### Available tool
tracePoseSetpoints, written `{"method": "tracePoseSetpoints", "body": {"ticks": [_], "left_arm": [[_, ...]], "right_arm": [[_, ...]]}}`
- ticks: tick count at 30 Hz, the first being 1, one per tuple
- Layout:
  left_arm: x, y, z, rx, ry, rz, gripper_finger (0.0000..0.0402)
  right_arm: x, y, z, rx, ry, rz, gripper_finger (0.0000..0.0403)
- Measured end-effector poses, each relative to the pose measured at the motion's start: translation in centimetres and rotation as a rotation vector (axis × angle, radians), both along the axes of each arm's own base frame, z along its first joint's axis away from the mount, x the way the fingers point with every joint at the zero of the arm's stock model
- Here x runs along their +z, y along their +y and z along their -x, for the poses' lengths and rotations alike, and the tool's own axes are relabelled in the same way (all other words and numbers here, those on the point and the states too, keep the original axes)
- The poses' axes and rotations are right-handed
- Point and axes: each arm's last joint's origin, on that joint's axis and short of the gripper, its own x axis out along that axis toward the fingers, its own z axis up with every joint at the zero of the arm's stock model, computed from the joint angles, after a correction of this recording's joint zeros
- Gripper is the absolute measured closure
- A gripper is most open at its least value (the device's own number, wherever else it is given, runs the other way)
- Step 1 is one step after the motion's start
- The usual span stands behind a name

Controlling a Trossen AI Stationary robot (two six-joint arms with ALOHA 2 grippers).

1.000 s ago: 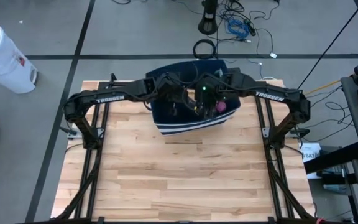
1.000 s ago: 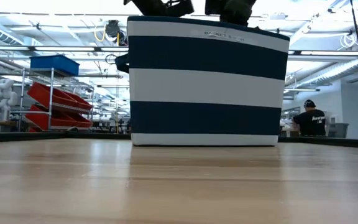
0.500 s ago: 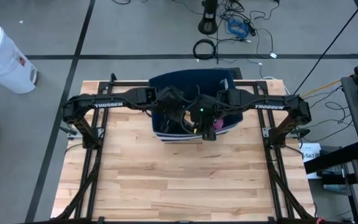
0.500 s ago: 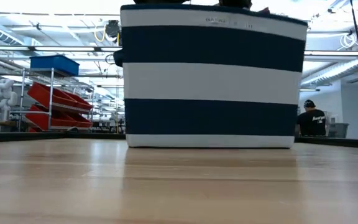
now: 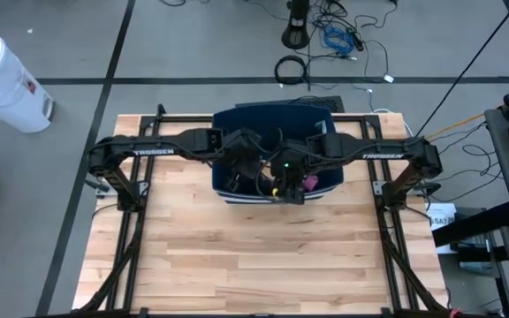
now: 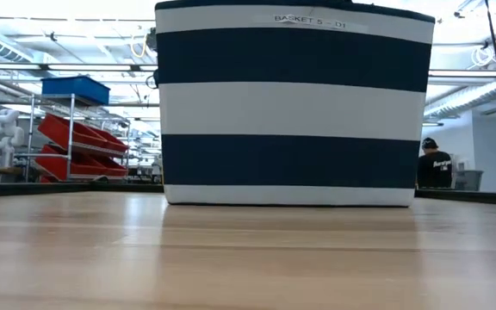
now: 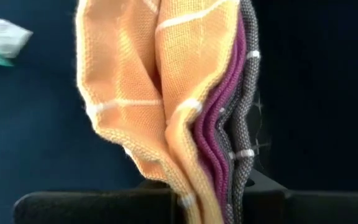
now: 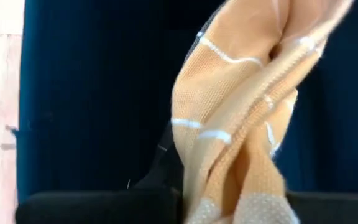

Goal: Fold towel
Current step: Put the folded stacked towels into the blue laundry bin

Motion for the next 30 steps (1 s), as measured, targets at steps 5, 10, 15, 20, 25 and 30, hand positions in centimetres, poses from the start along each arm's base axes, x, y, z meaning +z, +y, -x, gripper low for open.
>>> {"method": "tracePoseSetpoints", "body": {"ticks": [5, 10, 15, 20, 25, 30], "left_arm": [[0.8, 0.2, -0.3, 0.063, -0.066, -0.119, 0.0363], [1.3, 1.8, -0.4, 0.128, -0.132, -0.146, 0.0363], [1.6, 4.3, -0.1, 0.218, -0.177, -0.134, 0.0364], [1.7, 7.0, 0.6, 0.236, -0.213, -0.072, 0.0363], [1.0, 8.7, 1.0, 0.219, -0.170, -0.079, 0.0360], [0.4, 8.9, 1.1, 0.162, -0.106, -0.115, 0.0359]], "right_arm": [[1.0, -1.5, 1.0, -0.032, -0.010, 0.051, 0.0371], [1.4, -4.3, 1.9, -0.102, 0.005, 0.095, 0.0371], [1.5, -7.5, 2.1, -0.134, -0.020, 0.109, 0.0371], [1.7, -10.7, 2.7, -0.134, -0.063, 0.075, 0.0371], [1.3, -12.5, 2.7, -0.087, -0.062, 0.119, 0.0371], [0.3, -13.6, 2.3, -0.021, -0.035, 0.120, 0.0371]]}}
